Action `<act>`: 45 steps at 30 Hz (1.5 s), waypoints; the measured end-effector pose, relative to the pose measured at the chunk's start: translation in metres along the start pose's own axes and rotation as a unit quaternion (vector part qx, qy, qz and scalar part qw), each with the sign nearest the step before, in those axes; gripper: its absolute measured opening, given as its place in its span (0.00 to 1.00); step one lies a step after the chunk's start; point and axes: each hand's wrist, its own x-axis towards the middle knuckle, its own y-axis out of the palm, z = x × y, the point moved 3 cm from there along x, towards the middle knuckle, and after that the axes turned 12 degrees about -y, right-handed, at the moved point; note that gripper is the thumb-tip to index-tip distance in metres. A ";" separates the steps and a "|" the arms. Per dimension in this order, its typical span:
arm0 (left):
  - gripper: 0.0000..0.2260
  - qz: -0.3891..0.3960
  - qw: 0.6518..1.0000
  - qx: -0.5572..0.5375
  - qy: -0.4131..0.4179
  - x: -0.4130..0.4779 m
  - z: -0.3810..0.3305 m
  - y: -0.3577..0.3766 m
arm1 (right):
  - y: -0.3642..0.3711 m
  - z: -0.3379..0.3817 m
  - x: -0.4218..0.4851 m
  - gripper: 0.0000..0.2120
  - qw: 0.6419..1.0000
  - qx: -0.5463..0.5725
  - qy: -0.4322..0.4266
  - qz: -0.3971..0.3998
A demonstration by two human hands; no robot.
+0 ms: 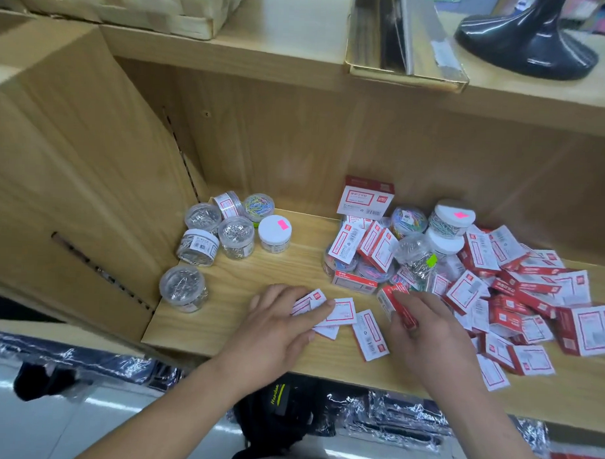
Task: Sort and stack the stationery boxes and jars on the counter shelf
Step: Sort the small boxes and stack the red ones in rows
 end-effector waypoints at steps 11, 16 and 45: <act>0.22 -0.098 0.984 -0.049 -0.140 -0.006 -0.052 0.009 | -0.015 -0.004 0.000 0.21 0.989 0.145 -0.033 0.008; 0.21 -0.139 0.969 -0.124 -0.162 -0.001 -0.097 -0.004 | -0.059 -0.017 -0.002 0.20 0.974 0.217 -0.062 -0.029; 0.29 0.088 0.985 0.049 0.137 0.091 -0.394 0.192 | -0.195 -0.310 -0.122 0.19 0.967 0.019 0.238 -0.092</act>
